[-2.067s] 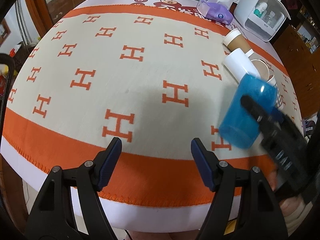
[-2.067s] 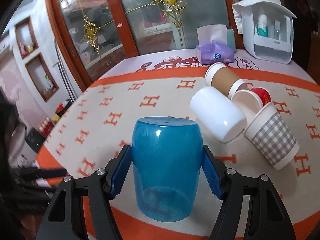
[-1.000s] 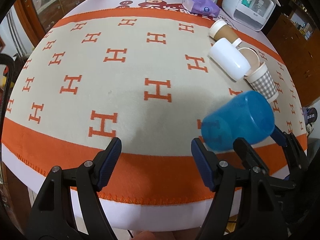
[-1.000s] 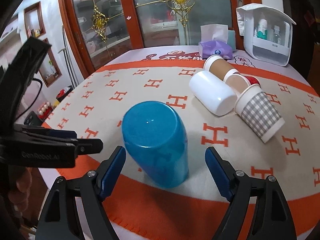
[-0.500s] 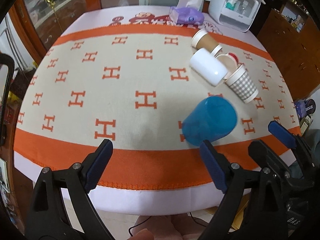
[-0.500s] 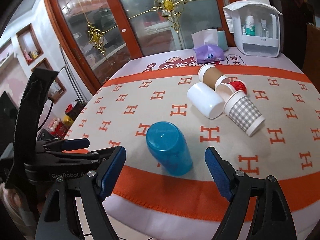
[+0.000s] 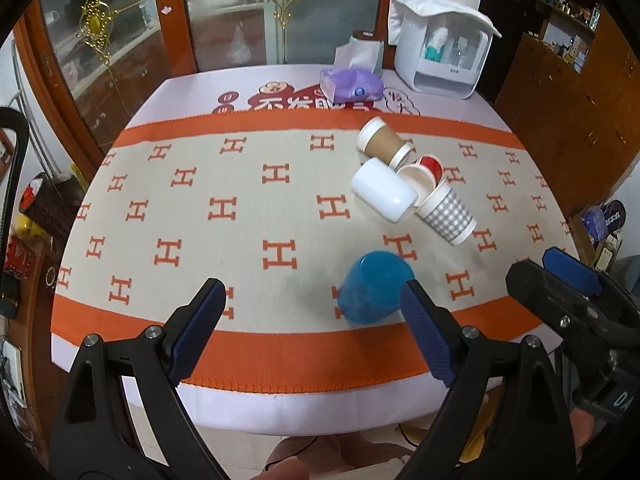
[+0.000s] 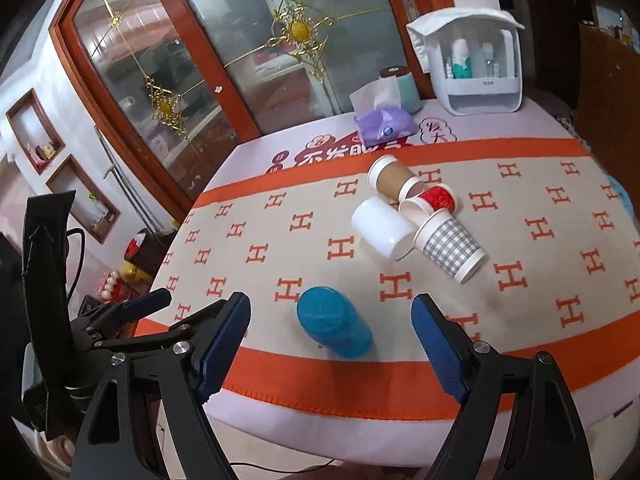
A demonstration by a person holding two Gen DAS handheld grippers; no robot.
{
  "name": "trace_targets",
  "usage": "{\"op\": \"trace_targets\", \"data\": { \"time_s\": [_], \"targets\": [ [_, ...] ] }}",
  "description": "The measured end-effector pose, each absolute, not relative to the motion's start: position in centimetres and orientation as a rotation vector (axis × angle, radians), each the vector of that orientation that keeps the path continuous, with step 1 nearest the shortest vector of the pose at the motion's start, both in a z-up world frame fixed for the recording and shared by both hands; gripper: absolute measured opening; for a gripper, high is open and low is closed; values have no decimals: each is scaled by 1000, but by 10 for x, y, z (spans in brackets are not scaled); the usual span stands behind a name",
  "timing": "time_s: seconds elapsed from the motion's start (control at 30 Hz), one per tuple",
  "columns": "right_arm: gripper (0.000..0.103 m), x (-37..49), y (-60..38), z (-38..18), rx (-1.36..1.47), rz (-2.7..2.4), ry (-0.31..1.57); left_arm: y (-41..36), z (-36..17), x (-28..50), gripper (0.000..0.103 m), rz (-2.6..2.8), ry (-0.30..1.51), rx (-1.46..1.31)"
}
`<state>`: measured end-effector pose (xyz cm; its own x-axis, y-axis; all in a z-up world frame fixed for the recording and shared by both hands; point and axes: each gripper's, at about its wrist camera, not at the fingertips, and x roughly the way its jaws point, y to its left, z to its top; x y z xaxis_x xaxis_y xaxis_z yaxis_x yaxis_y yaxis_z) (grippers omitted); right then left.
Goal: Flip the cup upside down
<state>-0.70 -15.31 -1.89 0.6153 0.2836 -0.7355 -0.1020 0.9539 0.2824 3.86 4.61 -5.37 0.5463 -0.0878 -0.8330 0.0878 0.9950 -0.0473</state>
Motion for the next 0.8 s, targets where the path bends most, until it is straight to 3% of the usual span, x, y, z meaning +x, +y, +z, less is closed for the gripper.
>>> {"op": "trace_targets", "data": {
  "time_s": [0.8],
  "targets": [
    [89,-19,-150,18,175,171,823,42,-28,36,87,-77,926,14]
  ]
}}
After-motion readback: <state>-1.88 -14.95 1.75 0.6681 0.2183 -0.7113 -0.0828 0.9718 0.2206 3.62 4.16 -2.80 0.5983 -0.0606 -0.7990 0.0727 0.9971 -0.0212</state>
